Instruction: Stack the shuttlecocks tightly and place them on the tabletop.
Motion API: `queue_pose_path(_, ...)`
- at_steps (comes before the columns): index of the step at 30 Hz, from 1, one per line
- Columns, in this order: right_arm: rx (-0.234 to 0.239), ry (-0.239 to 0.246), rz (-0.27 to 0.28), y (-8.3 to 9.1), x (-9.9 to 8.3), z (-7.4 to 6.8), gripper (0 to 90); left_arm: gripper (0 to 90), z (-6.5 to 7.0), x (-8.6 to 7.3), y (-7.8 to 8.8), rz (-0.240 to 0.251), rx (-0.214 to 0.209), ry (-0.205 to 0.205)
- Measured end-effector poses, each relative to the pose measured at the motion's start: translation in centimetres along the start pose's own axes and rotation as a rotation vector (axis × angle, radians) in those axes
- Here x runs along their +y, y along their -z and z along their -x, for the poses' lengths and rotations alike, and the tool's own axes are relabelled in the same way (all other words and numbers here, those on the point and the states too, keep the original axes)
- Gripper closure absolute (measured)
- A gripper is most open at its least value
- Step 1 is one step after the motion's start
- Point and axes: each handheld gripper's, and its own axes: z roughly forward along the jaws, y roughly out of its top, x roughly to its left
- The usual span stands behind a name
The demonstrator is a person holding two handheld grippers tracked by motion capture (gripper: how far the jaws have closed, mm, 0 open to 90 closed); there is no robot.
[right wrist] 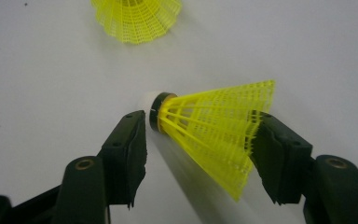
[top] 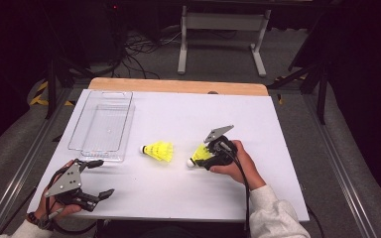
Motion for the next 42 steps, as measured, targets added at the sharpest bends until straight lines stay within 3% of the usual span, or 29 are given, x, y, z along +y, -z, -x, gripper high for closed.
queue_pose_path(11, 0.019, 0.011, 0.005, 0.0, -2.4, -0.6, 49.2, 7.7, 0.0, 0.0, 0.1, 0.0, -0.001, -0.002)
queue_pose_path(18, 0.036, 0.074, 0.009, 0.0, -3.4, -1.5, 83.6, 7.7, 0.0, 0.0, 0.1, -0.002, 0.001, -0.008)
queue_pose_path(20, 0.025, 0.088, 0.023, 0.1, -3.3, -1.8, 88.4, 7.6, 0.0, 0.0, 0.1, -0.001, 0.003, -0.007)
queue_pose_path(28, -0.011, 0.113, 0.1, 0.3, -2.6, -2.6, 88.9, 7.4, 0.0, 0.0, 0.1, 0.001, 0.002, -0.007)
queue_pose_path(42, -0.017, 0.144, 0.159, -0.9, -0.7, -3.3, 88.9, 7.3, 0.0, 0.0, 0.0, 0.002, -0.001, -0.009)
